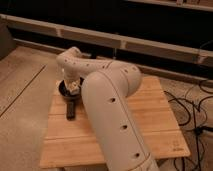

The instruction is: Place the bottle in the ceramic bowl

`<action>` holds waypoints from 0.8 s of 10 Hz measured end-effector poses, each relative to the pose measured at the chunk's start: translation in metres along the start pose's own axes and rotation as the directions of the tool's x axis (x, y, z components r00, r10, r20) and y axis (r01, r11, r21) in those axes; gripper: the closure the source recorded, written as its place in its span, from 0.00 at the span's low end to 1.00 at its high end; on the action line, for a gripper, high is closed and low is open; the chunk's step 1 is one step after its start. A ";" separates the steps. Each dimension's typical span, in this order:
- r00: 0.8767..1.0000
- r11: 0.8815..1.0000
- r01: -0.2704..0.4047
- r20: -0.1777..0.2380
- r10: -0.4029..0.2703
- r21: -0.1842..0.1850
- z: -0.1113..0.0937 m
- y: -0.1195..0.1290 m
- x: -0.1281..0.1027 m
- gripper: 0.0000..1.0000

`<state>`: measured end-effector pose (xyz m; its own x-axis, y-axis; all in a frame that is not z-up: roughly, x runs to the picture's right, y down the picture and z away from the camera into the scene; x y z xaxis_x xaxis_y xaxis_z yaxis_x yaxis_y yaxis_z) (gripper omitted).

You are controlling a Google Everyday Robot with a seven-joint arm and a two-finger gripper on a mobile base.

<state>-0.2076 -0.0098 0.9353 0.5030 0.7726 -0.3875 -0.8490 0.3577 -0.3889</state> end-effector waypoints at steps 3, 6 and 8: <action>1.000 1.000 -0.014 -0.024 0.014 -0.026 0.007 -0.010 0.004 0.58; 0.999 0.999 -0.030 -0.038 0.028 -0.040 0.009 -0.018 0.006 0.29; 0.999 0.998 -0.035 -0.038 0.033 -0.049 0.007 -0.022 0.006 0.25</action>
<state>-0.1871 -0.0096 0.9470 0.4803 0.7634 -0.4318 -0.8571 0.3040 -0.4159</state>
